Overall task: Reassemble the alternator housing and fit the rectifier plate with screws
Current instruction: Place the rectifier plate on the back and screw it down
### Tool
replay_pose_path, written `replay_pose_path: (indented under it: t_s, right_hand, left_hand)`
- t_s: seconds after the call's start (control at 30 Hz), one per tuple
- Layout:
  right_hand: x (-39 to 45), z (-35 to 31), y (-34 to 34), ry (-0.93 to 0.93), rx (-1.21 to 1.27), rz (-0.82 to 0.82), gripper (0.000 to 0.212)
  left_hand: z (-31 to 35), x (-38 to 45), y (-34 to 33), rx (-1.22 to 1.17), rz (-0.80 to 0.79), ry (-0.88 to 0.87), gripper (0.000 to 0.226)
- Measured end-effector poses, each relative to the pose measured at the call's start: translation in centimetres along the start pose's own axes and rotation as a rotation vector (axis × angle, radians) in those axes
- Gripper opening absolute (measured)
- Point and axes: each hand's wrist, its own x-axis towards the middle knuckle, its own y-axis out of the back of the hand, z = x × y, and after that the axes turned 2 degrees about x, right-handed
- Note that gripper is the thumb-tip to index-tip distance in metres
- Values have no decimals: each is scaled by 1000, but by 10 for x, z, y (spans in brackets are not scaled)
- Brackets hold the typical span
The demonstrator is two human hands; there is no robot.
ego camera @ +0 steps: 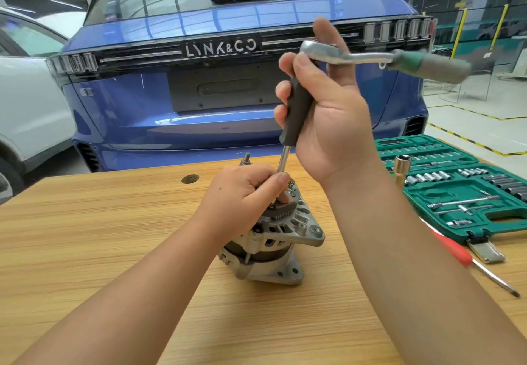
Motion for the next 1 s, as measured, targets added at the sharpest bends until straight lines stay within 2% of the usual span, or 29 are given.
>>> replay_pose_path:
  t_s: [0.07, 0.13, 0.3, 0.43, 0.53, 0.6, 0.67, 0.77, 0.83, 0.93, 1.0]
  right_hand:
    - [-1, 5, -1, 102, -73, -28, 34]
    - [-1, 7, 1, 121, -44, -88, 36]
    - [4, 4, 7, -18, 197, -226, 46]
    - [5, 6, 8, -54, 205, -241, 46]
    - [6, 6, 7, -53, 156, -194, 46]
    - [6, 6, 5, -55, 126, -133, 37]
    - [6, 4, 1, -62, 66, -11, 27]
    - [7, -1, 1, -43, -61, 198, 24]
    - [9, -4, 3, -69, -114, 254, 19]
    - [7, -6, 5, -215, -6, 62, 13]
    - [5, -6, 5, -270, 104, -15, 17]
  left_hand:
    - [0, 1, 1, 10, -13, 11, 35]
    - [-1, 1, 0, 3, -23, 8, 35]
    - [-4, 3, 2, -30, -33, 7, 40]
    - [-7, 2, 1, -25, -43, 7, 39]
    - [-6, 2, 1, -34, -46, 4, 37]
    - [-4, 2, 1, -27, -42, -10, 37]
    - [-2, 3, 1, -19, -57, -5, 38]
    - [0, 2, 2, -11, -60, -17, 34]
    - [1, 2, 2, 1, -62, -11, 32]
    - [0, 1, 2, 3, -44, -18, 33]
    - [-1, -1, 2, -2, -36, -13, 34]
